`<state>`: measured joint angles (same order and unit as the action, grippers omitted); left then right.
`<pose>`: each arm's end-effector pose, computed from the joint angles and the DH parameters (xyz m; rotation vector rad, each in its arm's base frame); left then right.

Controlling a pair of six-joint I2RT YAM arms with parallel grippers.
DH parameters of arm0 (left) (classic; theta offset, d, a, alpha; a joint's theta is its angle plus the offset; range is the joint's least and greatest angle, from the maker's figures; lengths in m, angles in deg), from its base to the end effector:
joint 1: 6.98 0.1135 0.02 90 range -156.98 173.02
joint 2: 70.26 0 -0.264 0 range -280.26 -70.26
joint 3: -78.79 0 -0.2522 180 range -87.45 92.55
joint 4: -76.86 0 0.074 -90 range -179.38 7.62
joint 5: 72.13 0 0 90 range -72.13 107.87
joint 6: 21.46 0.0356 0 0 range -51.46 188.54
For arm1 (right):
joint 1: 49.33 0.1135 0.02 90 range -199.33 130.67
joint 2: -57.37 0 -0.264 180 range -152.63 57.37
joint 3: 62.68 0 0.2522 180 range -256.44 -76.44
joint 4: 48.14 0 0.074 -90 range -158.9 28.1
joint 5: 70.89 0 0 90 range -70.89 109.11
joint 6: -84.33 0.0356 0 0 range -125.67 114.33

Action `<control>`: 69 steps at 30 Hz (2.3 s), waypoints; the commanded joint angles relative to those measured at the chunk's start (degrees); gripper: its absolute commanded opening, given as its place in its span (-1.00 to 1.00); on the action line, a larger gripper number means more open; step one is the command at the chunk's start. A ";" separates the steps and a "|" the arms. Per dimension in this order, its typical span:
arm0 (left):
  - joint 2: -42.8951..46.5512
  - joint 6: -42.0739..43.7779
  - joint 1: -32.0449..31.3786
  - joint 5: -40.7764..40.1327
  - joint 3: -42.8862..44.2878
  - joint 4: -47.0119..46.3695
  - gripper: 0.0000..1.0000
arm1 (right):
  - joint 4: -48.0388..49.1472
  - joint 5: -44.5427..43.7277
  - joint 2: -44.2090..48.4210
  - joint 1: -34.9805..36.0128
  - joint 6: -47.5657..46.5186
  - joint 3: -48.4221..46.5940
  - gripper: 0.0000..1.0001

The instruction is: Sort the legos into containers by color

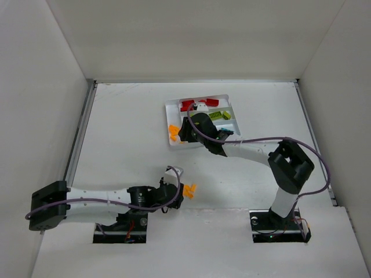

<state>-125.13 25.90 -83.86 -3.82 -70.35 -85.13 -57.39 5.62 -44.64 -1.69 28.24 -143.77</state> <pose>0.0532 -0.1704 0.1551 0.4949 2.2800 -0.6695 0.2786 0.2932 0.2271 -0.1110 2.1385 0.6115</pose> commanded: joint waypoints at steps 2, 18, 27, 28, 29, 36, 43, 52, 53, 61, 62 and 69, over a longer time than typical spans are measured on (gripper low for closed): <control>-5.14 1.76 -0.15 -3.52 4.16 -1.70 -0.17 | 4.80 -0.57 4.89 0.04 0.19 4.39 0.00; -16.32 6.42 -1.47 -7.22 7.94 -3.99 -0.38 | 8.23 -0.39 14.73 -0.92 1.33 15.29 -0.01; -19.13 7.65 -1.73 -6.78 9.35 -4.52 -0.72 | 8.23 0.57 22.03 -4.35 0.90 21.89 -0.01; -18.52 7.65 -1.82 -6.78 9.44 -4.25 -0.73 | 8.14 0.84 22.38 -4.53 0.63 22.67 -0.01; -17.65 7.65 -1.91 -6.87 9.44 -3.82 -0.74 | 8.14 0.93 22.74 -4.70 0.46 23.46 -0.01; -7.28 7.30 0.72 -6.26 9.61 -1.09 -0.75 | 10.95 1.45 25.11 -5.67 1.24 29.62 -0.01; -2.08 8.00 14.67 1.56 10.84 -5.56 -0.74 | 11.13 1.37 29.06 -4.27 1.33 34.54 -0.43; -17.52 12.92 34.64 0.52 26.82 -14.79 -0.74 | 14.29 1.54 28.19 -4.09 1.86 37.45 -0.51; -20.77 13.71 36.22 0.16 28.93 -15.41 -0.74 | 14.73 1.54 28.02 -3.92 2.21 37.45 -0.50; -42.40 16.61 43.79 -0.19 45.46 -15.24 -0.74 | 15.09 0.40 26.78 -1.19 1.86 36.74 -0.46; -44.16 17.23 44.23 -0.28 47.22 -15.15 -0.74 | 15.09 0.40 26.87 -1.19 1.77 36.74 -0.45; -53.58 18.20 45.64 -0.80 57.07 -12.16 -0.72 | 15.26 0.40 26.78 -1.19 1.68 36.92 -0.40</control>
<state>-178.35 42.67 -38.57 -3.38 -17.54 -98.06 -45.67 6.91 -18.00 -3.15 30.14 -106.36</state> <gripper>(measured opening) 0.170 0.291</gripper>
